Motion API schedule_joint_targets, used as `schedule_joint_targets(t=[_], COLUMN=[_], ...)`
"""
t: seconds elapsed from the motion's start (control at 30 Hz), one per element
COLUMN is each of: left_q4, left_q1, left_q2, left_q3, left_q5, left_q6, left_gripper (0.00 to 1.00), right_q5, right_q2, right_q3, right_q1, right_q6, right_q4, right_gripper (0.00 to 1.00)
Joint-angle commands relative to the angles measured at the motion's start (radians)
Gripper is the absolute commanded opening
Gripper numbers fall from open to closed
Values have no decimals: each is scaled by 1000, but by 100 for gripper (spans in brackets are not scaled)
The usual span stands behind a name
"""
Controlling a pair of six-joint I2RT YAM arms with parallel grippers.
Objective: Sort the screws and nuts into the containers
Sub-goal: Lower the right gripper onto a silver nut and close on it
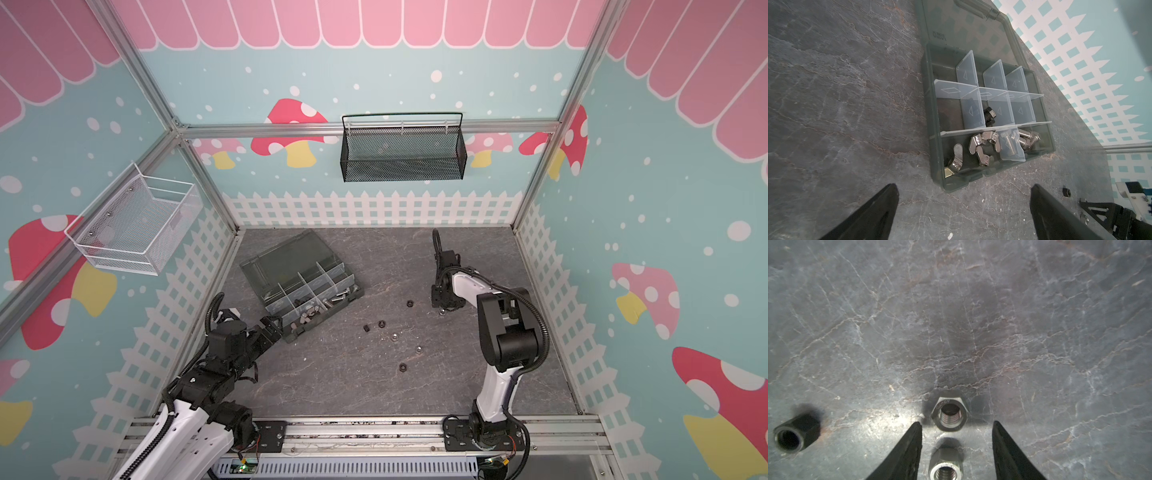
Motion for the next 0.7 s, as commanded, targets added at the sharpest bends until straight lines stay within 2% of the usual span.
schedule_joint_targets(t=[0.0, 0.67], left_q4=[17, 18], left_q1=[7, 7], left_q2=[-2, -3], left_q3=[10, 7], left_q5=[4, 8], left_q6=[-1, -1], left_gripper=[100, 100], right_q5=[-2, 30], right_q2=[27, 100], right_q3=[19, 47], right_q1=[-3, -4], right_q6=[-16, -18], right_q4=[-24, -6], right_gripper=[54, 40])
